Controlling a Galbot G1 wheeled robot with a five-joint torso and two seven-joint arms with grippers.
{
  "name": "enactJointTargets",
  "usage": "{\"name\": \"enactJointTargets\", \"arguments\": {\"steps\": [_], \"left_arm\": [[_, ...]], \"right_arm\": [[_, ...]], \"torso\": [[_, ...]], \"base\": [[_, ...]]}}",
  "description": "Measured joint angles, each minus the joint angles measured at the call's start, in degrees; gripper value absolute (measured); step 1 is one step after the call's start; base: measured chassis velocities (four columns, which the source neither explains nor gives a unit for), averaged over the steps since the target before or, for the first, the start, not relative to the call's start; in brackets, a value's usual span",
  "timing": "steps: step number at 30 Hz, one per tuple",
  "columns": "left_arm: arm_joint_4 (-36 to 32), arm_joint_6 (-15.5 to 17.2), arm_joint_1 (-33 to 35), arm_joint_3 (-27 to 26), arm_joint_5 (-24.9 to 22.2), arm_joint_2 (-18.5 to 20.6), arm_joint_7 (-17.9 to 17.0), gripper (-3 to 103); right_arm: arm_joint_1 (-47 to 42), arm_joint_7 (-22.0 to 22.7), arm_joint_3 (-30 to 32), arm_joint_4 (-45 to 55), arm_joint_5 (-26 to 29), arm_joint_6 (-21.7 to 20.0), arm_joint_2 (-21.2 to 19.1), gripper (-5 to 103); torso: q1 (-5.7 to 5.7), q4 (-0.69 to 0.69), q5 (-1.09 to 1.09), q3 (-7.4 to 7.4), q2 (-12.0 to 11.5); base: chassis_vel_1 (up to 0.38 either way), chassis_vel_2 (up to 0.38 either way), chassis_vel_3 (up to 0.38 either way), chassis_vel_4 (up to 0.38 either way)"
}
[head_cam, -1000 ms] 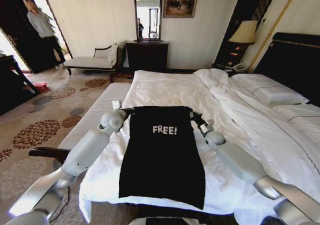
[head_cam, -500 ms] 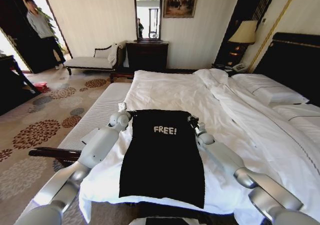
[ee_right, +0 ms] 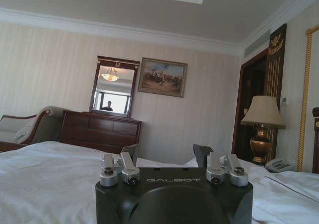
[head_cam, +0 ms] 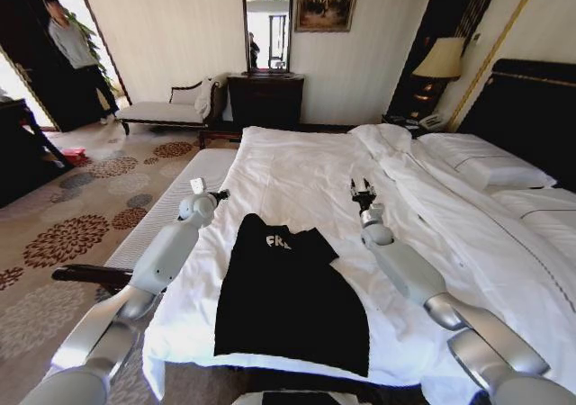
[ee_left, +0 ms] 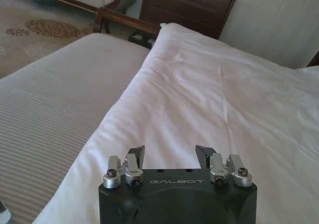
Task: Fold the clothes on the bed.
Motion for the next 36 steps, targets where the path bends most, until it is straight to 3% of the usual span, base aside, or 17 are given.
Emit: {"name": "enactJointTargets", "arguments": {"steps": [1,3,5,7,10,15,18,19,23,24,26,30,36], "left_arm": [[-3.4,1.1,2.0,-0.1,-2.3,1.4,-1.6,66],[-10.4,3.0,6.9,-0.2,-5.7,4.9,-3.6,72],[-13.8,3.8,9.8,-0.3,-6.7,6.7,-3.9,77],[-18.5,4.7,14.6,-1.1,-8.1,8.8,-3.2,88],[-20.1,4.9,18.1,-1.9,-7.7,9.5,-1.0,97],[-17.8,3.1,19.7,-2.6,-6.6,8.3,4.7,100],[-13.4,1.7,19.5,-2.6,-6.6,7.8,11.6,100],[-13.4,1.7,19.5,-2.6,-6.6,7.8,11.6,100],[-9.4,-0.8,19.5,-1.9,-6.2,9.4,21.4,100],[-9.4,-0.8,19.5,-1.9,-6.2,9.4,21.4,100],[-8.5,-2.7,19.7,-1.3,-6.2,10.0,25.1,100],[-8.5,-3.7,20.1,-0.9,-6.8,9.2,26.2,100],[-9.3,-2.8,21.2,-0.5,-7.2,9.5,24.7,100]], "right_arm": [[-1.5,0.5,1.1,2.6,0.1,-0.6,-0.9,65],[-5.7,1.5,4.5,9.6,1.0,-1.9,-3.3,76],[-8.6,2.1,7.0,13.4,1.4,-2.6,-4.5,81],[-13.6,2.9,10.7,18.1,2.2,-3.4,-6.1,91],[-18.6,3.1,14.1,21.1,2.4,-3.8,-7.3,96],[-23.0,3.1,17.2,22.9,1.9,-3.8,-8.0,100],[-25.1,3.5,18.8,23.5,1.5,-3.9,-8.0,100],[-25.1,3.5,18.8,23.5,1.5,-3.9,-8.0,100],[-26.5,3.9,19.9,24.0,1.1,-4.0,-8.2,100],[-26.5,3.9,19.9,24.0,1.1,-4.0,-8.2,100],[-26.9,4.3,20.2,24.1,0.8,-4.2,-8.2,100],[-27.2,5.1,20.3,24.6,0.7,-4.5,-8.1,100],[-27.8,5.5,20.9,25.4,0.6,-4.9,-8.2,100]], "torso": [[0.00,0.00,-0.04,0.00,0.0],[-0.01,0.05,-0.01,0.00,0.0],[-0.02,0.08,-0.02,-0.01,0.0],[-0.04,0.07,-0.04,-0.02,0.0],[-0.05,0.04,0.00,-0.02,0.0],[-0.04,0.01,-0.01,-0.01,0.0],[-0.01,0.03,-0.02,0.00,0.0],[-0.01,0.03,-0.02,0.00,0.0],[-0.02,0.04,-0.03,0.00,0.0],[-0.02,0.04,-0.03,0.00,0.0],[-0.02,0.06,-0.02,0.00,0.0],[-0.01,0.04,-0.03,0.00,0.0],[-0.01,0.04,-0.02,0.00,0.0]], "base": [[0.000,0.000,0.000,0.000],[0.000,0.000,0.000,0.000],[0.000,0.000,0.000,0.000],[0.000,0.000,0.000,0.000],[0.000,0.000,0.000,0.000],[0.000,0.000,0.000,0.000],[0.000,0.000,0.000,0.000],[0.000,0.000,0.000,0.000],[0.000,0.000,0.000,0.000],[0.000,0.000,0.000,0.000],[0.000,0.000,0.000,0.000],[0.000,0.000,0.000,0.000],[0.000,0.000,0.000,0.000]]}}
